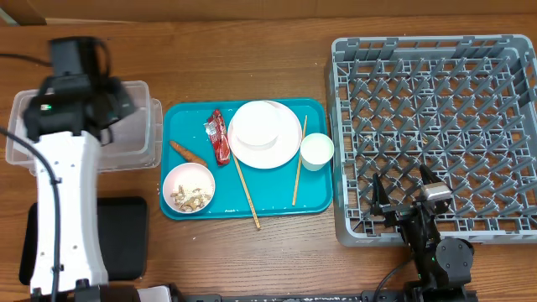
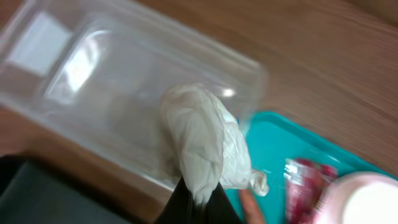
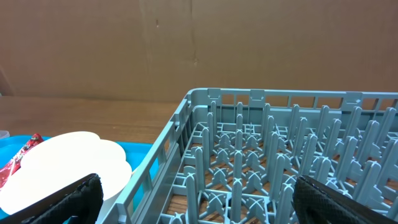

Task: Sort waste into correct bins and load items into the dishwasher
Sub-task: 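Carry the tissue left and drop it into the clear plastic bin, then move the left gripper to the red snack wrapper and grasp it, then lift the red wrapper and drop it into the clear bin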

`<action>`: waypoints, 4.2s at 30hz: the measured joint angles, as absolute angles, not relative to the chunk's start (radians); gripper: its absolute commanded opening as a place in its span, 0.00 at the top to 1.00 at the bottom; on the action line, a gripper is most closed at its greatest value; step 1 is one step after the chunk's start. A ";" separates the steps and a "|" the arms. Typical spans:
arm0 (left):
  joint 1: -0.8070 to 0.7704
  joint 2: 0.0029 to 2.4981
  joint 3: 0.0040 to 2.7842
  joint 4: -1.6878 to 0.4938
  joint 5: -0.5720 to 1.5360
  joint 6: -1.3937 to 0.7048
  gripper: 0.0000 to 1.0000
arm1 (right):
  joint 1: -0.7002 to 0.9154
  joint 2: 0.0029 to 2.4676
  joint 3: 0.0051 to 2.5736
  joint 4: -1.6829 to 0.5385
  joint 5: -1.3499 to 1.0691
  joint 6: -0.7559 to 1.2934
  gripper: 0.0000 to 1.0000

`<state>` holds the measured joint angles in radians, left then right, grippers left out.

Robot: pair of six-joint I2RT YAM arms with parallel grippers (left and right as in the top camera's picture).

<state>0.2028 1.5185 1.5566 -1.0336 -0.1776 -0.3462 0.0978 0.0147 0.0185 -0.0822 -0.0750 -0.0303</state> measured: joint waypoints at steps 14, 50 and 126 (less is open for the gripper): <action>0.484 1.722 1.524 -1.011 -0.160 -0.368 0.96 | 0.098 0.015 0.019 -0.083 -0.075 -0.030 0.00; -0.258 1.714 1.602 -1.159 0.067 -0.393 0.21 | 0.098 0.015 0.019 -0.082 -0.075 -0.031 0.00; -0.162 2.106 1.550 -1.102 0.099 -0.019 0.94 | 0.098 0.015 0.019 -0.083 -0.075 -0.030 0.00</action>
<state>-0.1619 2.1059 1.5501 -1.1019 0.0994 -0.0193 0.0978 0.0147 0.0185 -0.0826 -0.0753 -0.0303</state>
